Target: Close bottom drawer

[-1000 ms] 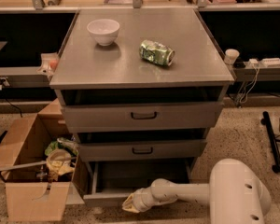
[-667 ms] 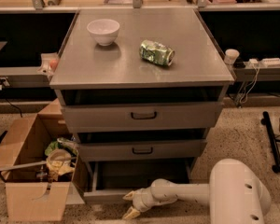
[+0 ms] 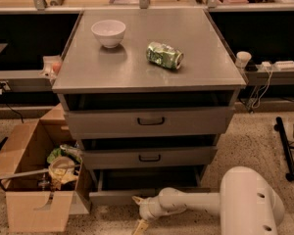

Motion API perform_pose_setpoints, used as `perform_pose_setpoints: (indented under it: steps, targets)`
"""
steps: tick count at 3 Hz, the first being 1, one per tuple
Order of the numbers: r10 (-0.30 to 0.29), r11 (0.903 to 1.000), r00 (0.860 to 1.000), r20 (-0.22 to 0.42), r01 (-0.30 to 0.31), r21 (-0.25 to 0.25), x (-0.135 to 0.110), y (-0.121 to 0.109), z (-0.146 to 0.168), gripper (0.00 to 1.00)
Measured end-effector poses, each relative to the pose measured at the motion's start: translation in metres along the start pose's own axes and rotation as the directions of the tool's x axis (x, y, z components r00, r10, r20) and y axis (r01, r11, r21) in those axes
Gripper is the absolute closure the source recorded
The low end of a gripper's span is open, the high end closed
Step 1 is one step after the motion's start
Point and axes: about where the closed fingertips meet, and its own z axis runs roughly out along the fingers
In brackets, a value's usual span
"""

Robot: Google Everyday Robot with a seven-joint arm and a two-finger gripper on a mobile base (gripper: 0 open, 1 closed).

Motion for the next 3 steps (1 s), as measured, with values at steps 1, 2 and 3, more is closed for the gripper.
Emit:
perform_pose_setpoints:
  steps: [1, 2, 3]
  targets:
    - [-0.016, 0.9999, 1.000, -0.004, 0.016, -0.002, -0.004, -0.001, 0.000, 0.23]
    - [-0.081, 0.9967, 0.996, -0.030, 0.080, -0.011, -0.019, -0.008, 0.004, 0.46]
    - [-0.139, 0.9898, 0.988, -0.067, 0.137, -0.042, -0.034, -0.011, 0.017, 0.69]
